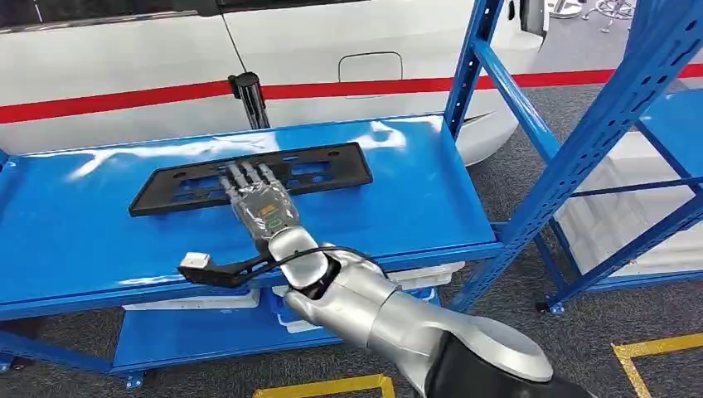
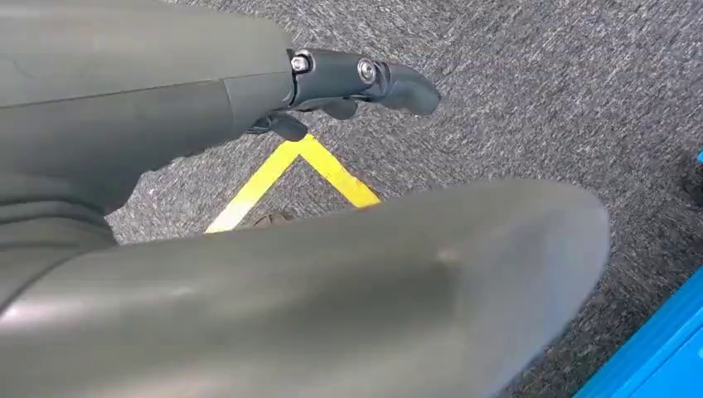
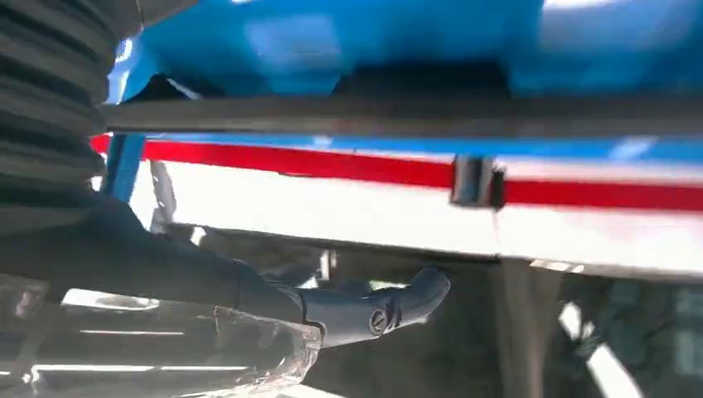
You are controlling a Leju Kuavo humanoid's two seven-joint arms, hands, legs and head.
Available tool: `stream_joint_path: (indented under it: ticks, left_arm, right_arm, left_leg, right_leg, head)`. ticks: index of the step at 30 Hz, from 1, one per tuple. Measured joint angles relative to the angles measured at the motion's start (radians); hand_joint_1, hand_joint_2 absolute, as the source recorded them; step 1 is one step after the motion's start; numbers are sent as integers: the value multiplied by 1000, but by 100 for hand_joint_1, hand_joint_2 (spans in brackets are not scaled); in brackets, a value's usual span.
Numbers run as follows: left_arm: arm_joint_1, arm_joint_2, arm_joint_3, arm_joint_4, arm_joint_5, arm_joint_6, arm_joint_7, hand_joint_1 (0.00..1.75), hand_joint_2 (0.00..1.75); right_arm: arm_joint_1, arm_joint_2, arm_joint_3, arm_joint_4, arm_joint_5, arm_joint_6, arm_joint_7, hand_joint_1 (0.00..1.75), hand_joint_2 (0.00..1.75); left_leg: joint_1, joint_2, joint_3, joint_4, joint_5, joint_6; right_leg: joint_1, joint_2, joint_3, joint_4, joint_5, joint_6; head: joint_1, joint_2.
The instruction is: Take the parts from the cabinet and place them on the table.
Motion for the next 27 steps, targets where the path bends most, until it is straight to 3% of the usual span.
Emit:
stream_joint_path:
  ticks: [8,17,27]
  left_arm:
    - [-1,0,16,0,-2,-18,-6,0,0]
    - [-2,0,33,0,-4,-32,-12,0,0]
    - [-2,3,42,0,-6,-55,-22,0,0]
  right_arm:
    - [-54,-1,-59,56,6,35,30,0,175]
    - [-43,-1,-51,139,11,78,29,0,175]
    - [-27,-1,-36,204,26,57,44,0,175]
  left_leg:
    - [0,0,0,0,0,0]
    - [0,0,0,0,0,0]
    - [0,0,0,0,0,0]
  right_leg:
    - [0,0,0,0,0,0]
    - [0,0,0,0,0,0]
    - [0,0,0,0,0,0]
  head:
    - [0,0]
    - [0,0]
    - [0,0]
